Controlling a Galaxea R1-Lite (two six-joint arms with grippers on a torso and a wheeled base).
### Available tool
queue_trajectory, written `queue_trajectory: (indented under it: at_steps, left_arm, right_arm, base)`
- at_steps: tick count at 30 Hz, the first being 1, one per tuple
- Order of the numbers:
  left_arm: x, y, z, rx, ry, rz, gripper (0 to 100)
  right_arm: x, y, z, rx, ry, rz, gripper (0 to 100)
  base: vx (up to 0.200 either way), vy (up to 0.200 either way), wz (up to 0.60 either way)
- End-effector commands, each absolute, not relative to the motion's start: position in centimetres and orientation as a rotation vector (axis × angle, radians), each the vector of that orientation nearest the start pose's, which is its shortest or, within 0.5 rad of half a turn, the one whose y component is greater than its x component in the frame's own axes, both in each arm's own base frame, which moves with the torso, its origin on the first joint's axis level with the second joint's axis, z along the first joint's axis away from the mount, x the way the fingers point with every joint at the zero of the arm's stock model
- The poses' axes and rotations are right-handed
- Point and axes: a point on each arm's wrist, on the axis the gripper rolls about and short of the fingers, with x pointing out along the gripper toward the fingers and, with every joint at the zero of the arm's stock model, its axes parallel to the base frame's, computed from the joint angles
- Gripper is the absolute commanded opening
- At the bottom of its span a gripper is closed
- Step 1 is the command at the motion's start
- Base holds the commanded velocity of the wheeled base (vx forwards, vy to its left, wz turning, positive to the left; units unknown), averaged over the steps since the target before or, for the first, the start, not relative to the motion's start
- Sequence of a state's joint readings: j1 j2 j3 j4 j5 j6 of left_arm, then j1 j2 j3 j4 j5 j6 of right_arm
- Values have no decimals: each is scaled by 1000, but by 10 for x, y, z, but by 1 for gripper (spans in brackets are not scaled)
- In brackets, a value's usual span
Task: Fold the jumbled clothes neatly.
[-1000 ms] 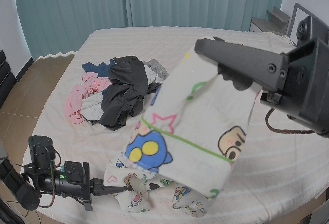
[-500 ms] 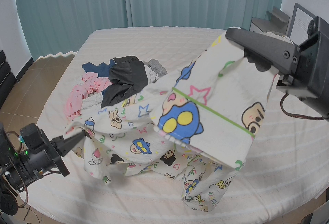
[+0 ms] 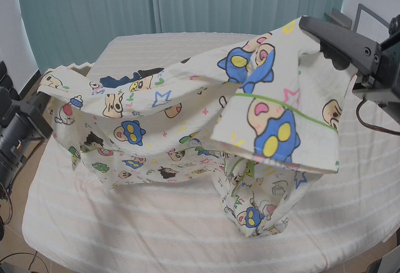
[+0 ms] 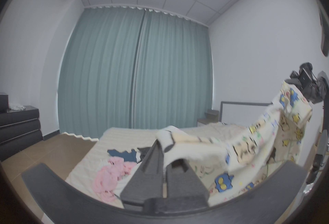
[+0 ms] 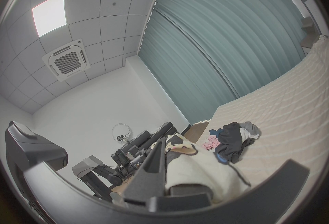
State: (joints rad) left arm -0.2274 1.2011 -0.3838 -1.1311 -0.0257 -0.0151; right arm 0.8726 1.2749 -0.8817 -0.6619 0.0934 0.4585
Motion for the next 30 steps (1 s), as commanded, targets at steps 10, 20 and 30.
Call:
queue_trajectory:
  at_steps: [10,20,30]
  left_arm:
    - [141,-37,272,-89,-474,-208,0]
    - [134,-45,274,-127,-480,-215,0]
    - [126,-42,263,-123,-458,-218,0]
  right_arm:
    - [124,152,314,487,-52,1009,0]
    - [120,149,313,493,-49,1016,0]
    - [119,147,308,482,-37,1013,0]
  base:
    - [0,0,0]
    - [-160,0,0]
    - [-200,0,0]
